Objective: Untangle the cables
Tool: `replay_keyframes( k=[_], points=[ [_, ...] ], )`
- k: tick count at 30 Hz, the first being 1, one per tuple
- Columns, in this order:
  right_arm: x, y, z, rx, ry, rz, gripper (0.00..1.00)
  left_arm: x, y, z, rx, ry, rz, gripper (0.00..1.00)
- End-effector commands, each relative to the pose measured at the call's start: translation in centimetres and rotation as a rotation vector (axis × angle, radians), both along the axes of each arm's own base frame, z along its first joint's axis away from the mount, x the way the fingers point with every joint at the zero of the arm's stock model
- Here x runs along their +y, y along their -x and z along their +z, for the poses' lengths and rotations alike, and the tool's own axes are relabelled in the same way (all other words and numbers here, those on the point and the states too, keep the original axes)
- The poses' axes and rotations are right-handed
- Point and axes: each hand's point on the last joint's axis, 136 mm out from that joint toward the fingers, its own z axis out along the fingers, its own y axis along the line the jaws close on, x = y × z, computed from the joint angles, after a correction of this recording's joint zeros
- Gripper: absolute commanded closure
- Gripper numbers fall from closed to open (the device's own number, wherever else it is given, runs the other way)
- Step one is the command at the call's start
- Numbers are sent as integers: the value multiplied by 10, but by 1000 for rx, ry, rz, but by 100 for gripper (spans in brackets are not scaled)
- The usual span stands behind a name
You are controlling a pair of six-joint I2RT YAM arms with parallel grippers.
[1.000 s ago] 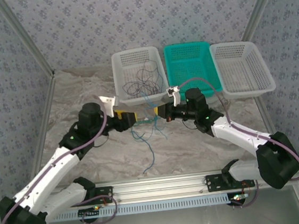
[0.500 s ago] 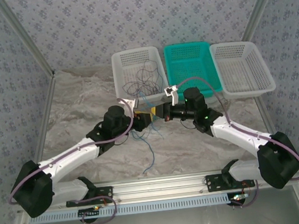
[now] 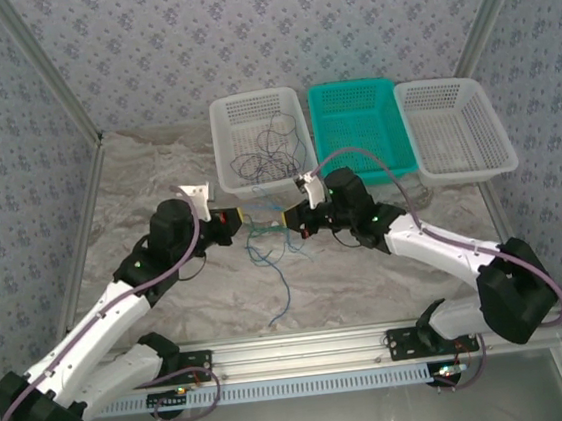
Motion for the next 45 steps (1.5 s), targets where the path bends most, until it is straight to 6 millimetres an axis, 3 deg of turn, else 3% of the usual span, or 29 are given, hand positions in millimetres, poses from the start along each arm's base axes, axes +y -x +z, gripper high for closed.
replay_keyframes(
  k=[1,4,7,9,14,20,23,26,28,31,36,42,43,45],
  points=[
    [-40,16,-78,194,219,-60,67,7,-16,60,-156,88,36,100],
    [-40,18,-78,183,234,-49,64,-18,-14,75,-188,113,-53,100],
    [-51,16,-82,172,273,-90,82,-28,-18,88,-210,90,-70,100],
    [-57,17,-82,162,278,-107,83,-28,-21,99,-230,89,-62,100],
    [-67,20,-70,105,240,-147,72,-40,-21,147,-334,111,-112,100],
    [-76,25,-52,19,167,-187,68,-69,-30,219,-492,133,-191,100],
    [-96,23,-43,-6,163,-290,65,-86,-41,247,-551,152,-210,100],
    [-140,19,-31,-33,196,-529,60,-110,-63,255,-573,160,-231,100],
    [-182,22,-29,-8,215,-751,53,-130,-85,252,-566,173,-236,100],
    [-205,36,-28,1,201,-834,51,-159,-119,242,-558,185,-232,100],
    [-213,56,-28,34,140,-846,50,-207,-177,207,-549,172,-213,100],
    [-213,66,-21,42,110,-822,50,-262,-245,133,-457,120,-204,100],
    [-213,67,-17,37,111,-814,50,-269,-253,123,-441,113,-204,94],
    [-212,67,-12,29,112,-801,49,-275,-264,110,-430,102,-189,60]
  ],
)
